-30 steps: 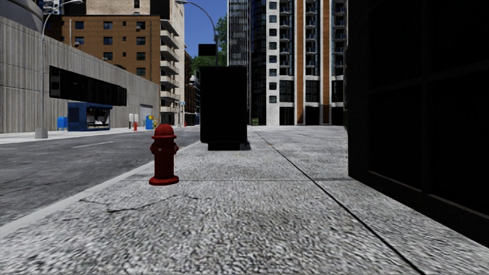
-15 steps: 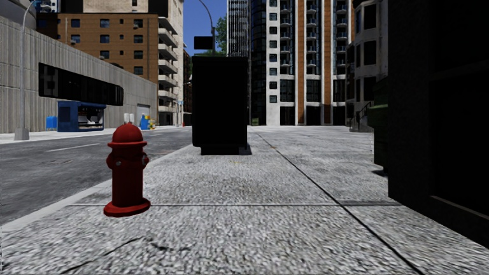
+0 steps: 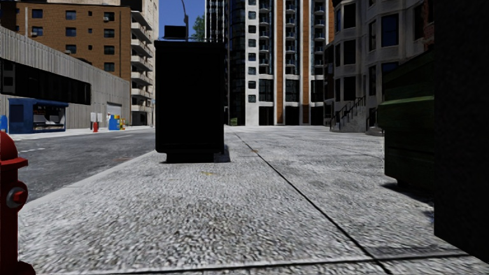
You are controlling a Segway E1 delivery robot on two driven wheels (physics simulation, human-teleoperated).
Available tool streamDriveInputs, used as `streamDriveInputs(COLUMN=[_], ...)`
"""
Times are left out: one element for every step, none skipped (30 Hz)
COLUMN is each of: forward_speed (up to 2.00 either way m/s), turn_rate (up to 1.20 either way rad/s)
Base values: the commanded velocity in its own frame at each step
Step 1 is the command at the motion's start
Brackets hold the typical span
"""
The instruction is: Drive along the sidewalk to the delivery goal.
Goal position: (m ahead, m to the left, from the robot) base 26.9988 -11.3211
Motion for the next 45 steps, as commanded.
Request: streamDriveInputs(forward_speed=[2.0, 2.0, 2.0, 2.0, 2.0, 2.0, 2.0, 2.0, 2.0, 2.0, 2.0, 2.0, 2.0, 2.0, 2.0, 2.0, 2.0, 2.0, 2.0, 2.0, 2.0, 2.0, 2.0, 2.0, 2.0, 2.0, 2.0, 2.0, 2.0, 2.0, 2.0, 2.0, 2.0, 2.0, 2.0, 2.0, 2.0, 2.0, 2.0, 2.0, 2.0, 2.0, 2.0, 2.0, 2.0], turn_rate=[-0.39, -0.39, -0.39, -0.39, -0.39, -0.39, -0.39, -0.39, -0.39, -0.39, -0.39, -0.39, -0.37, -0.37, -0.34, -0.33, -0.33, -0.33, -0.33, -0.33, -0.33, -0.33, -0.33, -0.31, -0.19, -0.19, -0.07, 0.0, 0.0, 0.0, 0.0, 0.0, 0.0, 0.0, 0.0, 0.0, 0.0, 0.0, 0.0, 0.0, 0.0, 0.0, 0.0, 0.0, 0.0])
